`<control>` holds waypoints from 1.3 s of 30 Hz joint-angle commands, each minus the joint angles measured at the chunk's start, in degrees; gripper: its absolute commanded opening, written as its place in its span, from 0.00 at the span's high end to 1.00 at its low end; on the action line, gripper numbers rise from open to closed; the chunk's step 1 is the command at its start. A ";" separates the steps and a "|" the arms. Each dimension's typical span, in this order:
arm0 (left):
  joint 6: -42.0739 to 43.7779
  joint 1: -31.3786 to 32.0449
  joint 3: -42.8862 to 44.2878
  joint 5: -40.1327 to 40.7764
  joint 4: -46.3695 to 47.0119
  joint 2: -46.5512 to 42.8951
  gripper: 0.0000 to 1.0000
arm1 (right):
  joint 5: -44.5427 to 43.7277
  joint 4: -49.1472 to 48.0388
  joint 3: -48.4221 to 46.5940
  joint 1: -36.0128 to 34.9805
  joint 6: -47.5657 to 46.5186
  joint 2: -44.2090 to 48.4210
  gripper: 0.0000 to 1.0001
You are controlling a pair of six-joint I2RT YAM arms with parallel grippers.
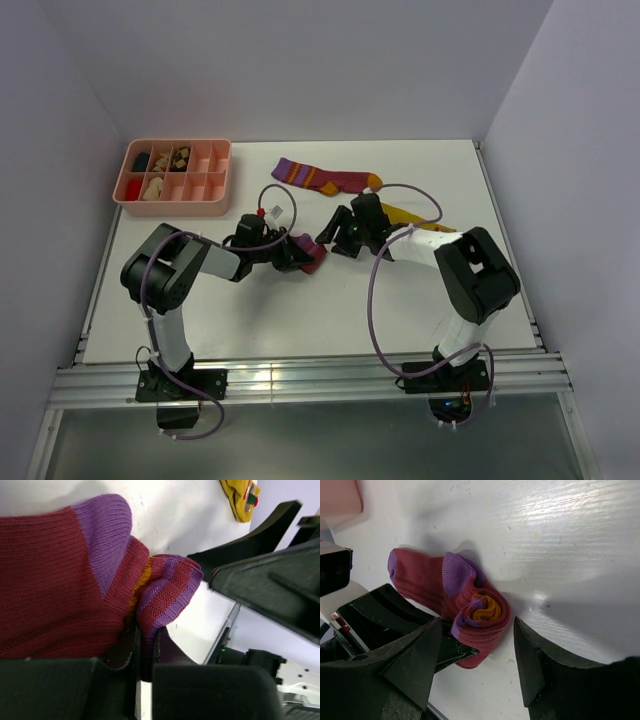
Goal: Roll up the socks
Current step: Roll the sock at the center of the board.
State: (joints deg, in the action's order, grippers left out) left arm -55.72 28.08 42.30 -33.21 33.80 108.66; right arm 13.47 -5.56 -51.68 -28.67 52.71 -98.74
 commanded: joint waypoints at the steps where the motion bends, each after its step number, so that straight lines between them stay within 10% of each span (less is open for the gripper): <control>1: -3.42 -0.21 -2.49 -0.71 -4.54 2.69 0.99 | 0.06 -2.88 -1.23 -1.65 0.29 -1.98 0.34; 25: -9.66 -1.97 -4.69 -1.77 -0.06 4.72 0.99 | -1.26 5.12 -7.63 -4.99 0.64 -8.31 0.47; 32: -9.58 -1.97 -5.13 -1.95 1.80 3.67 0.99 | -4.94 17.56 -13.61 -6.23 -1.46 -9.98 0.90; 39: -0.10 -1.80 -2.93 5.16 -9.00 -4.24 0.64 | -8.29 29.99 -22.93 -6.23 -5.42 -13.93 1.00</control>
State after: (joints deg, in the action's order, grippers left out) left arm -62.76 25.91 39.35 -33.78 35.22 107.66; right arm 8.58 16.43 -70.96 -34.35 49.80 -110.63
